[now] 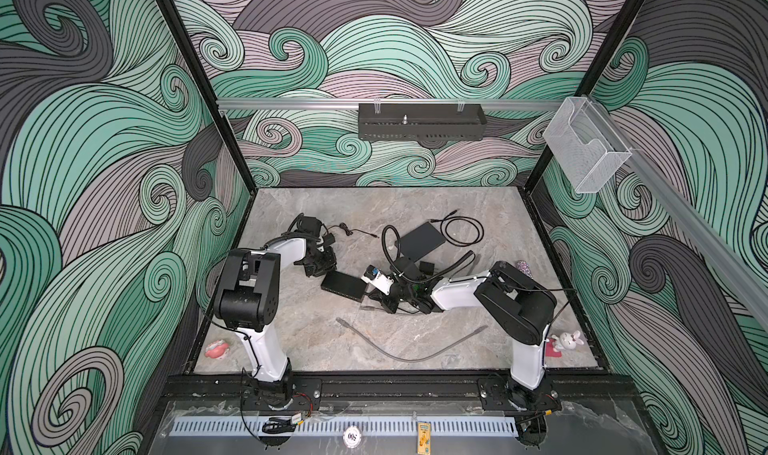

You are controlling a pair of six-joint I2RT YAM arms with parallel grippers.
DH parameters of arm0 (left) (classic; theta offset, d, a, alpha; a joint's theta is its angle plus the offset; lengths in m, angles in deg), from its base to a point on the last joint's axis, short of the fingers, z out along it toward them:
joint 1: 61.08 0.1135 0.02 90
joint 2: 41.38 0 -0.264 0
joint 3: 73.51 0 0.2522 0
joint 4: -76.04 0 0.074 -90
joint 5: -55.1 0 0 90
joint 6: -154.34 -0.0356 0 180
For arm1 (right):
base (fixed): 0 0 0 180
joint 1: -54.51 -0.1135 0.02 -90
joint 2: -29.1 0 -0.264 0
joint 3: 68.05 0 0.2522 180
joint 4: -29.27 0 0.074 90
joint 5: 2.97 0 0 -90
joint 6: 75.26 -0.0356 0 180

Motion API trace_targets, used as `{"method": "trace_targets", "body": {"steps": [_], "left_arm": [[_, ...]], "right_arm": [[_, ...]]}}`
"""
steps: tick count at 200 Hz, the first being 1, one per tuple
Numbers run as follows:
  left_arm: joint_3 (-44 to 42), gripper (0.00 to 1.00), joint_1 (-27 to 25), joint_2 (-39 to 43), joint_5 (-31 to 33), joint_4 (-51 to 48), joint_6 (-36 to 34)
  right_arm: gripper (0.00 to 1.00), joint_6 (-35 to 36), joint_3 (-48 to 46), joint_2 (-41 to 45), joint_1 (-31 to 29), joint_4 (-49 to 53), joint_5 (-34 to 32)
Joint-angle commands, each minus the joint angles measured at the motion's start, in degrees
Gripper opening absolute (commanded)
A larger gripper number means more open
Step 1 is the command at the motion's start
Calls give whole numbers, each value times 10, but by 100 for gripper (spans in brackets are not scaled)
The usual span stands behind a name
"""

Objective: Insert the plug into the switch port
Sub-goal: 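Release the plug, swing right gripper over wall adapter while left draws back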

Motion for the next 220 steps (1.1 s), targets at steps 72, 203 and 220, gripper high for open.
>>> {"method": "trace_targets", "body": {"steps": [72, 203, 220], "left_arm": [[-54, 29, -80, 6, -123, -66, 65], [17, 52, 16, 71, -62, -160, 9], [25, 53, 26, 104, -63, -173, 5]], "right_arm": [[0, 3, 117, -42, -8, -73, 5], [30, 35, -49, 119, 34, -8, -53], [38, 24, -63, 164, 42, 33, -78]]}}
